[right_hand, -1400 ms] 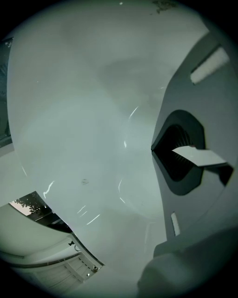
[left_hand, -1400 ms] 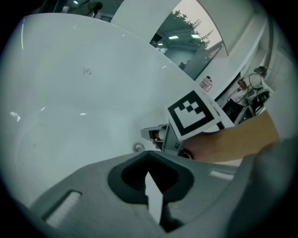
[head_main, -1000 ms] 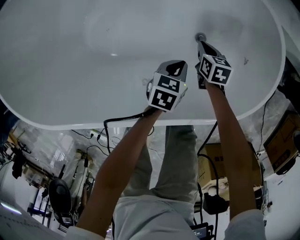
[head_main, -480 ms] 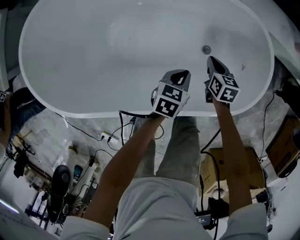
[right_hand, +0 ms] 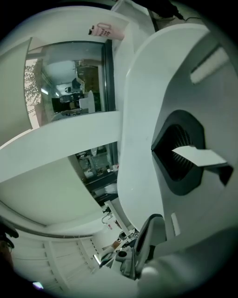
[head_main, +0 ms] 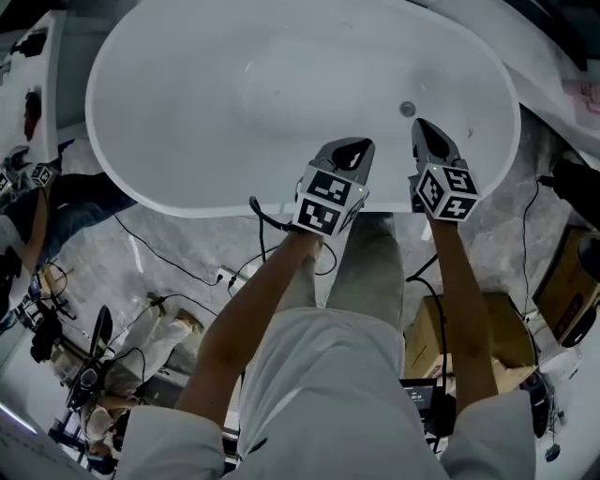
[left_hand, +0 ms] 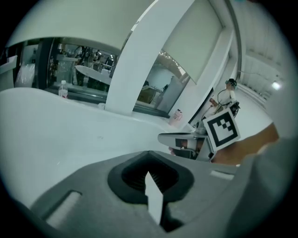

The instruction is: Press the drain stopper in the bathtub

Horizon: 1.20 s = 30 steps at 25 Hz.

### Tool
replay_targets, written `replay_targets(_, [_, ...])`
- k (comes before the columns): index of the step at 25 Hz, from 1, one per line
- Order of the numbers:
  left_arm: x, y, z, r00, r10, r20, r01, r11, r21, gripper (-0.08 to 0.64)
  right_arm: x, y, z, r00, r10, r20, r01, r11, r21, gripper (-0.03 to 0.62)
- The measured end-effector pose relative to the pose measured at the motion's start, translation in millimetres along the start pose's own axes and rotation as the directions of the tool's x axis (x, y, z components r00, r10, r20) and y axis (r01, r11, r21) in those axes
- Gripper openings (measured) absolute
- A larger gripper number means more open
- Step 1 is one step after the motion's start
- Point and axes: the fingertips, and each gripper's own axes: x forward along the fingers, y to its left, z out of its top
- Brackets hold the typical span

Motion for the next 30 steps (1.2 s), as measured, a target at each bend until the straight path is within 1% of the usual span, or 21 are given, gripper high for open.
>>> replay_targets(4, [-47,-18,35,0.998,0.014,0.062,-0.016,0.999,0.038,-0.002,-45,33,38,0.998,0.02,0.063,-0.018,0.999,-0.03,0.003])
replay_targets(6, [-67,-23,45,0.997,0.043,0.065,-0.046,0.998,0.049,-0.002,-68,47,54,0.995,0.031,0.091,-0.028,0.999,-0.037,0.003])
replay_targets(9, [-95,-35,54,0.995,0.057,0.077,-0.06,0.998,0.031,-0.002,-103,67,73,0.991,0.052,0.125,-0.045,0.997,-0.057,0.003])
replay_targets(11, [-115,-44,60,0.994,0.046,0.099,-0.048,0.999,0.024,-0.002,-124,80,82,0.988,0.06,0.144,-0.049,0.996,-0.077,0.003])
replay_targets(14, [-144,-58,68,0.991,0.027,0.133,-0.033,0.998,0.045,-0.002,-153,102,96,0.981,0.071,0.178,-0.057,0.995,-0.084,0.003])
replay_targets(21, [-204,-99,87,0.981,-0.018,0.191,-0.004,0.994,0.11,-0.002,-217,149,113,0.962,0.125,0.243,-0.119,0.992,-0.041,0.003])
replay_targets(26, [-252,-130,94,0.98,-0.077,0.182,0.047,0.986,0.162,-0.002,-261,196,123,0.942,0.15,0.299,-0.141,0.989,-0.054,0.003])
replay_targets(27, [-260,-136,97,0.979,-0.08,0.185,0.049,0.985,0.166,-0.002,-270,204,126,0.938,0.154,0.309,-0.145,0.988,-0.052,0.003])
replay_targets(30, [-284,-147,108,0.974,-0.06,0.217,0.022,0.984,0.174,-0.002,-291,228,134,0.927,0.162,0.339,-0.165,0.986,-0.019,0.003])
